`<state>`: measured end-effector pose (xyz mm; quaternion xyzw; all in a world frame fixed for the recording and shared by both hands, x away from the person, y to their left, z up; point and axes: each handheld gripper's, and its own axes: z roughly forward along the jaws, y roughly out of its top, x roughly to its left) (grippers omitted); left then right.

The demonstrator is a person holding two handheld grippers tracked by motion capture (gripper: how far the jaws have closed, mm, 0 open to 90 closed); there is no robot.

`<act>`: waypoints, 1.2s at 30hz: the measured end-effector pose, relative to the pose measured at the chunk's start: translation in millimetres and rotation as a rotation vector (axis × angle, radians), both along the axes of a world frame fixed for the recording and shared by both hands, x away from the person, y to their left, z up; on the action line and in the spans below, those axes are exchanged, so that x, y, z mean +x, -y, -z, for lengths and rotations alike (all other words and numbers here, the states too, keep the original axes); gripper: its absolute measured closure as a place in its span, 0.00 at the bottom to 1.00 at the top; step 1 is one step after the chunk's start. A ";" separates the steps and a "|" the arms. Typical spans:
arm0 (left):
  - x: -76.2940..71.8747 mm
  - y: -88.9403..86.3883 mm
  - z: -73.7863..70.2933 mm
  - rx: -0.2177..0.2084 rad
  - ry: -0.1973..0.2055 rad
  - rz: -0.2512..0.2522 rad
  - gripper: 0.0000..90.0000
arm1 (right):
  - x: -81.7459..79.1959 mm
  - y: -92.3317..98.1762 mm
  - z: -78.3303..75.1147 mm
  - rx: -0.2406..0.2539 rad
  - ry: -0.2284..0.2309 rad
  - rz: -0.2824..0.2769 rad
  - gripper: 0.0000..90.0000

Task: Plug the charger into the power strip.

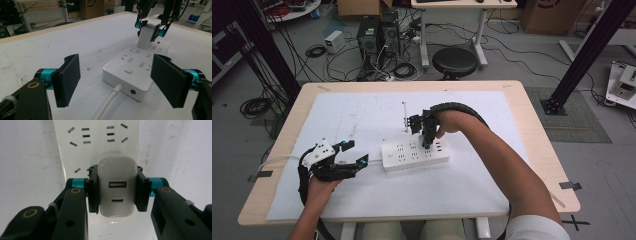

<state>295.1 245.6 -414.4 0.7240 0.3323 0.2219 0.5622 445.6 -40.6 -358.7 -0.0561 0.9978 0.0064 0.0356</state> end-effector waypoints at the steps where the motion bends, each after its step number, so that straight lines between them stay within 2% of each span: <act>1: -0.1 0.2 0.0 -0.002 0.001 -0.001 0.27 | 0.3 1.1 0.4 0.010 0.002 -0.006 0.71; 2: -0.1 0.2 0.0 -0.002 0.001 -0.001 0.27 | 0.3 1.1 0.4 0.010 0.002 -0.006 0.71; 3: -0.4 -0.2 -0.3 0.000 0.001 -0.001 0.27 | 0.7 4.0 1.1 0.041 0.007 -0.019 0.71; 4: -0.3 -0.5 -0.3 0.002 0.003 0.000 0.27 | -0.4 5.9 0.9 0.044 0.001 -0.002 0.71; 5: -0.6 -0.7 -0.5 0.000 0.002 0.000 0.27 | 1.0 6.5 1.4 0.061 0.004 -0.016 0.71; 9: -1.9 -1.3 -1.3 -0.004 0.004 -0.005 0.27 | 0.2 11.4 1.7 0.099 0.004 -0.007 0.70; 10: -2.9 -1.6 -1.9 -0.008 0.006 -0.006 0.27 | 0.5 16.7 2.6 0.149 -0.003 0.012 0.69; 11: -3.0 -2.2 -2.2 -0.007 0.006 -0.004 0.27 | 0.2 18.9 2.9 0.170 -0.011 0.030 0.69; 12: -3.0 -2.2 -2.2 -0.007 0.006 -0.004 0.27 | 0.2 18.9 2.9 0.170 -0.011 0.030 0.69; 14: -3.1 -3.6 -2.2 -0.013 0.008 -0.003 0.27 | -0.2 24.0 2.6 0.217 -0.015 0.072 0.64; 15: -3.1 -3.6 -2.2 -0.013 0.008 -0.003 0.27 | -0.2 24.0 2.6 0.217 -0.015 0.072 0.64; 17: -3.4 -4.2 -2.0 -0.016 0.005 -0.006 0.27 | 2.1 30.7 1.3 0.269 -0.030 0.158 0.50; 18: -3.1 -4.4 -1.6 -0.017 0.005 -0.004 0.27 | 3.8 37.4 -0.9 0.319 -0.040 0.207 0.45; 19: -3.1 -4.5 -1.4 -0.019 0.004 -0.006 0.27 | 3.6 41.7 -2.8 0.343 -0.042 0.234 0.42; 20: -3.1 -4.5 -1.4 -0.019 0.004 -0.006 0.27 | 3.6 41.7 -2.8 0.343 -0.042 0.234 0.42; 21: -2.9 -4.4 -1.5 -0.022 0.004 -0.007 0.27 | 1.9 49.4 -5.9 0.383 -0.032 0.281 0.35; 22: -2.9 -4.4 -1.5 -0.022 0.004 -0.007 0.27 | 2.1 53.7 -7.3 0.405 -0.022 0.286 0.33; 24: -2.7 -4.5 -1.5 -0.023 0.007 -0.008 0.27 | 2.1 53.7 -7.3 0.405 -0.022 0.286 0.33; 25: -2.5 -4.9 -1.6 -0.023 0.008 -0.007 0.27 | -2.1 67.3 -10.7 0.466 -0.011 0.343 0.26; 26: -2.5 -4.9 -1.6 -0.023 0.008 -0.007 0.27 | -2.1 67.3 -10.7 0.466 -0.011 0.343 0.26; 27: -2.8 -4.9 -1.6 -0.023 0.006 -0.008 0.27 | -4.9 76.0 -11.5 0.502 -0.005 0.378 0.24; 29: -2.8 -5.0 -1.5 -0.024 0.006 -0.007 0.27 | -8.5 85.8 -11.6 0.546 -0.003 0.418 0.24; 30: -3.0 -5.2 -1.5 -0.023 0.005 -0.009 0.27 | -8.5 85.8 -11.6 0.546 -0.003 0.418 0.24; 31: -3.5 -5.4 -1.2 -0.024 0.001 -0.009 0.27 | -12.4 95.9 -12.2 0.586 0.019 0.474 0.24; 32: -3.5 -5.4 -1.2 -0.024 0.001 -0.009 0.27 | -12.4 95.9 -12.2 0.586 0.019 0.474 0.24; 34: -3.6 -6.0 -1.0 -0.025 0.000 -0.009 0.27 | -18.4 110.3 -13.9 0.640 0.038 0.519 0.24; 36: -3.6 -6.1 -0.8 -0.026 0.000 -0.011 0.27 | -21.8 118.4 -14.9 0.670 0.027 0.518 0.24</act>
